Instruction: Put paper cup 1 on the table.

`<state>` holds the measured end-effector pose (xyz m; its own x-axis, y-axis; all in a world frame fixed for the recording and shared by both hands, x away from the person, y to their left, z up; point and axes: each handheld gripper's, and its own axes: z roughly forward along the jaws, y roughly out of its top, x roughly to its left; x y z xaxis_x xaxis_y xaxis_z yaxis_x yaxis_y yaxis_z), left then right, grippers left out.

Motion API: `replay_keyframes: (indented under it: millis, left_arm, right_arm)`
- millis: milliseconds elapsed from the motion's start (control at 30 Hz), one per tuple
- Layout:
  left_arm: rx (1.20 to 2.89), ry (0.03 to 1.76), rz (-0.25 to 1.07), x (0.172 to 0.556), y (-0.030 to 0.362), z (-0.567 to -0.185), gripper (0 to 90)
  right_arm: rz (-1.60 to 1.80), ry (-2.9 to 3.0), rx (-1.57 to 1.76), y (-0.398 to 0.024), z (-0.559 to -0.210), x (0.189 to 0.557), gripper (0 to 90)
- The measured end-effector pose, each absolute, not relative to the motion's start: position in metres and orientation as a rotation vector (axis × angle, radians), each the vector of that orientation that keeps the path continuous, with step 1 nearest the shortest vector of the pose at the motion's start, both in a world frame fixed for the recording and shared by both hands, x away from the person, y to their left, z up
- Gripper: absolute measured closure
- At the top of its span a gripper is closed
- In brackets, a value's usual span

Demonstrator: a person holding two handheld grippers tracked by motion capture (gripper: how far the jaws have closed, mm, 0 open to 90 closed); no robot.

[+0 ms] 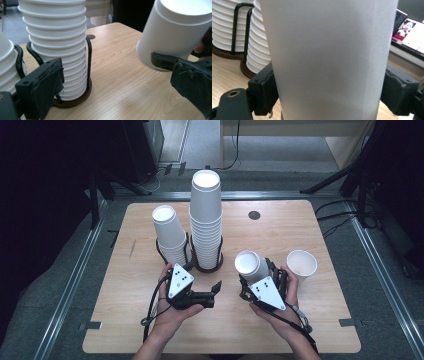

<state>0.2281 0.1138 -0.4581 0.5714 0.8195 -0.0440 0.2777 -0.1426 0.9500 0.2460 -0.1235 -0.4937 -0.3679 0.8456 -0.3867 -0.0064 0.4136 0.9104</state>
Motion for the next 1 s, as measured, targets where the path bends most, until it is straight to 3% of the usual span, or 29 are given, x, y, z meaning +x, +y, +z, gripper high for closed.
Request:
replay_keyframes:
  millis: [1000]
  left_arm:
    - [1.862, 0.791, 0.473, 0.223, 0.09, -0.461, 0.2]
  right_arm:
    - [1.005, 1.749, 0.37, -0.111, -0.519, 0.237, 14.4]
